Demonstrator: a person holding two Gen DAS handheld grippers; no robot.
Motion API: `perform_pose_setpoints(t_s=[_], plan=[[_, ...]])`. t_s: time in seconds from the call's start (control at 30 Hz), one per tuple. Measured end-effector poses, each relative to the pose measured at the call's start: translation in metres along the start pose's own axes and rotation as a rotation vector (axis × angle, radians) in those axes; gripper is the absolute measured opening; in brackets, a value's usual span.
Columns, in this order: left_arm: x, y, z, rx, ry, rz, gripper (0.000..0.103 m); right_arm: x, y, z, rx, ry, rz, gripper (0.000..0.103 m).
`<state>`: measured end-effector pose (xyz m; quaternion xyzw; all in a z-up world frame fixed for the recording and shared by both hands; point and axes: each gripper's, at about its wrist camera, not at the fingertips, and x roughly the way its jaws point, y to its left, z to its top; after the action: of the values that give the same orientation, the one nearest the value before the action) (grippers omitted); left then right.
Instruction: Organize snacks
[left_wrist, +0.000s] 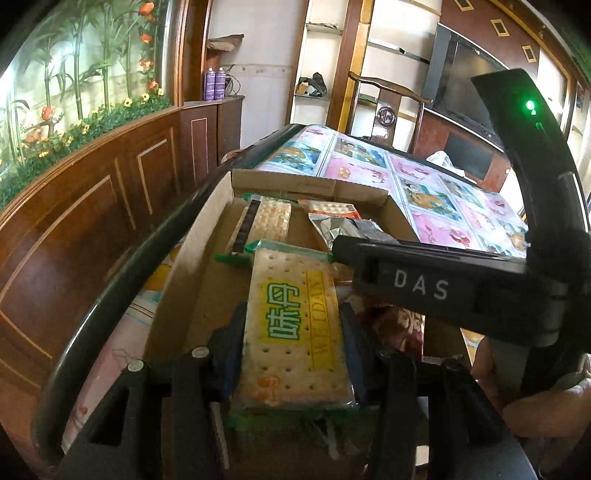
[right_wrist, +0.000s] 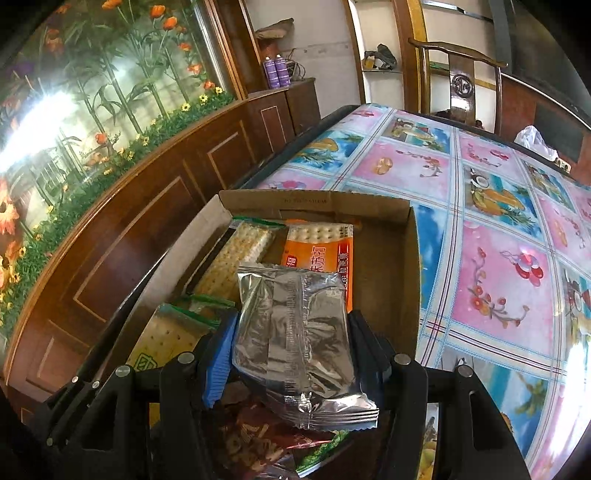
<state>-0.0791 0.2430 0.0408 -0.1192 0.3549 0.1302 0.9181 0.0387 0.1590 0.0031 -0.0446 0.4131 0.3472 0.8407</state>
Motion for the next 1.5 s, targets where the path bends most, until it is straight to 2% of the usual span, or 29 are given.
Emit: perform_pose_setpoints(t_s=[0.57, 0.83, 0.9, 1.03, 1.1, 1.2, 1.5], plan=[[0.003, 0.001, 0.000, -0.002, 0.016, 0.006, 0.047, 0.002, 0.001, -0.001, -0.017, 0.031, -0.014, 0.065], [0.005, 0.002, -0.001, -0.004, 0.023, 0.018, 0.049, -0.014, 0.004, -0.004, -0.020, 0.012, 0.020, 0.073], [0.004, 0.002, -0.002, -0.006, 0.018, 0.019, 0.055, -0.020, 0.005, -0.004, -0.018, 0.000, 0.029, 0.074], [-0.004, 0.000, -0.002, 0.002, -0.003, 0.021, 0.058, -0.034, 0.004, -0.005, -0.009, -0.037, 0.042, 0.078], [-0.009, -0.003, -0.001, 0.008, -0.017, 0.029, 0.066, -0.043, 0.003, -0.006, -0.009, -0.057, 0.043, 0.080], [-0.017, -0.007, -0.001, 0.017, -0.040, 0.029, 0.070, -0.057, 0.000, -0.010, -0.011, -0.087, 0.040, 0.082], [-0.040, -0.025, -0.007, 0.070, -0.108, 0.067, 0.088, -0.100, -0.028, -0.042, 0.001, -0.172, 0.012, 0.088]])
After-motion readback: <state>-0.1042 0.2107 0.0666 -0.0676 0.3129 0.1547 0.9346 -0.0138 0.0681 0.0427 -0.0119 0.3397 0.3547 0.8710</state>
